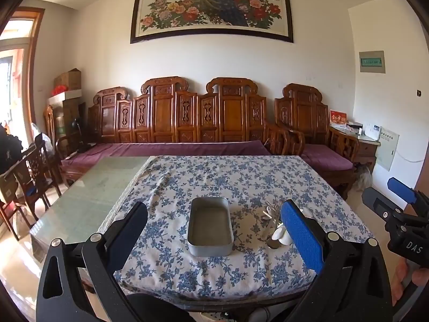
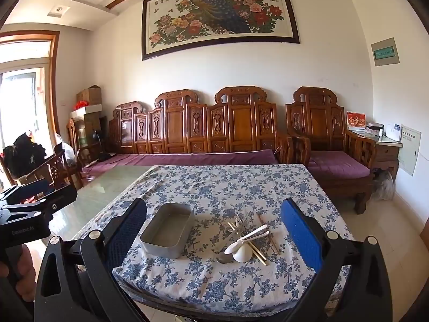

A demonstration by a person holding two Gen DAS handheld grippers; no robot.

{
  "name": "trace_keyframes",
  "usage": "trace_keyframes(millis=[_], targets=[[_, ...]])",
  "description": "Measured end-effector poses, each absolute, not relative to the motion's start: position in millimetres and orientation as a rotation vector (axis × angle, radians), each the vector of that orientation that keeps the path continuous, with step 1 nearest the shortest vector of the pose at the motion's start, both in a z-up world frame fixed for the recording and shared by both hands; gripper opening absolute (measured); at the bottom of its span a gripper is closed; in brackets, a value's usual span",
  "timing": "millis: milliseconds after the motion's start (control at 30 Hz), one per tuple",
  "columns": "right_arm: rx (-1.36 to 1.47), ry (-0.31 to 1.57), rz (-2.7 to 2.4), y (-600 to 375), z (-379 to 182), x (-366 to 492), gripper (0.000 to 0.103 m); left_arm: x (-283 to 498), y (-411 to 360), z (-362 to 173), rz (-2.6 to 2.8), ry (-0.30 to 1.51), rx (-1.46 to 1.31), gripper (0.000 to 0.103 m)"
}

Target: Organize utensils

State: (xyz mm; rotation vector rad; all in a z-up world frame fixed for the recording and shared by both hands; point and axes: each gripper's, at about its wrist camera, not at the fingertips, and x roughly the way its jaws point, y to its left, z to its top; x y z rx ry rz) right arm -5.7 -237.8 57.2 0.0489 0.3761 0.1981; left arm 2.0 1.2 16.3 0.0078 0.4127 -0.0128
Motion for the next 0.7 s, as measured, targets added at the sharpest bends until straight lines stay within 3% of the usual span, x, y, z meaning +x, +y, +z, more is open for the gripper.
trace_keyframes(millis=[700], targets=[[0.054, 0.367, 0.206, -239.5, 71.5, -6.6, 0.101, -7.5, -1.5, 26.5, -0.012, 0.377, 0.017, 0.097]])
